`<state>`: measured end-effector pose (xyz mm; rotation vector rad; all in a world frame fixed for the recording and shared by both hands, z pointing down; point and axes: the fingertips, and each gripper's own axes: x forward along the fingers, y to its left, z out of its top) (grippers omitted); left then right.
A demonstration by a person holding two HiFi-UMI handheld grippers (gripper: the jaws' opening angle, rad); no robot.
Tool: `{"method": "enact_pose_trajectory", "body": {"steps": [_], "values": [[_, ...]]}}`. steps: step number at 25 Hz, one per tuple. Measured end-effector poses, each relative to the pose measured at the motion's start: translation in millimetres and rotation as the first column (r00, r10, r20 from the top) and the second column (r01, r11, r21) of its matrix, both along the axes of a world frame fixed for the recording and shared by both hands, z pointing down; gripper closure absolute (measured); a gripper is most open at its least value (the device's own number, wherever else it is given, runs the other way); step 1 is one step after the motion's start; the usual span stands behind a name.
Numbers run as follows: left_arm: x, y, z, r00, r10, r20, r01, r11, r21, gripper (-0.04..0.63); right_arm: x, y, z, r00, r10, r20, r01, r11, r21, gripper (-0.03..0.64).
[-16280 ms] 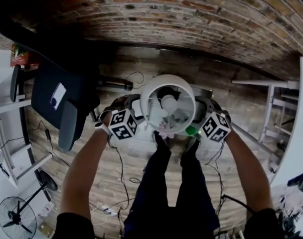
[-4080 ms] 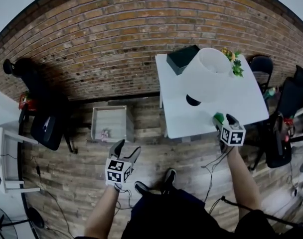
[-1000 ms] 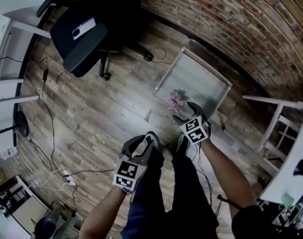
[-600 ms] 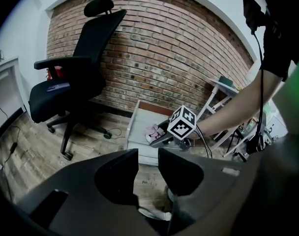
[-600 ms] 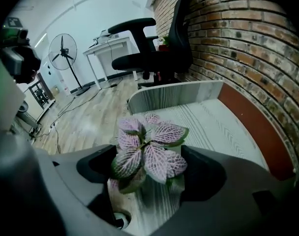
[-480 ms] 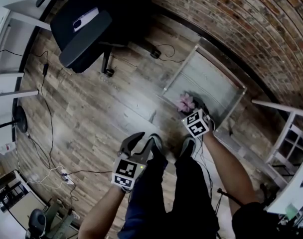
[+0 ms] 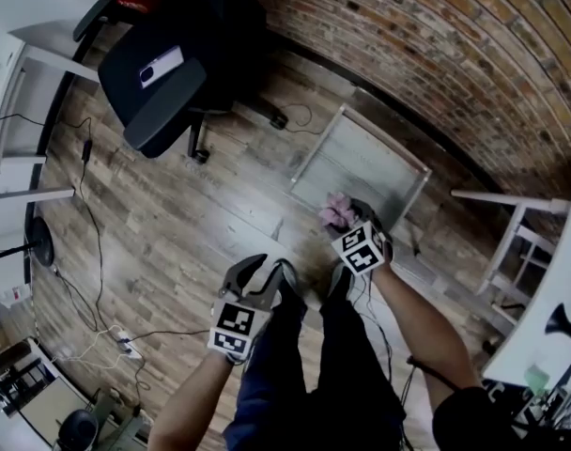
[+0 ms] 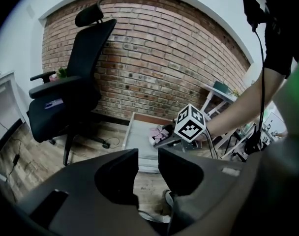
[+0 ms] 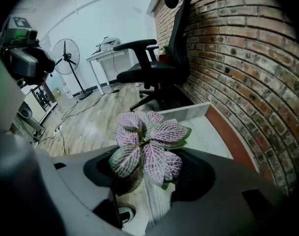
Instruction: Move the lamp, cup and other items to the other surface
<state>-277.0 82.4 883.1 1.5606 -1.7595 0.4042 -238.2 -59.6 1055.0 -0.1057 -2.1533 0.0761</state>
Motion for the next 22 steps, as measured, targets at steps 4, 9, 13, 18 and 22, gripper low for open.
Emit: {"method": "enact_pose_trajectory", "body": {"steps": [4, 9, 13, 18, 22], "values": [[5, -19, -67, 1.0, 0.005, 0.018, -0.006, 0.999, 0.035, 0.474, 19, -1, -82, 1.0, -0.003, 0.025, 0.003, 1.0, -0.008, 0.324], [22, -34, -153, 1.0, 0.006, 0.029, -0.008, 0.998, 0.066, 0.474, 44, -4, -208, 0.997, 0.033, 0.073, -0.032, 0.999, -0.015, 0.324], [22, -54, -208, 0.997, 0.013, 0.072, -0.02, 0.995, 0.102, 0.474, 48, -35, -295, 0.985, 0.074, 0.154, -0.078, 0.997, 0.019, 0.325], [30, -57, -271, 0.994, -0.028, 0.106, 0.015, 0.992, 0.122, 0.474, 83, -57, -366, 0.977, 0.097, 0.192, -0.103, 0.994, 0.021, 0.325], [32, -65, -308, 0.986, -0.056, 0.157, 0.026, 0.982, 0.187, 0.474, 106, -80, -406, 0.955, 0.178, 0.235, -0.18, 0.984, -0.015, 0.327]]}}
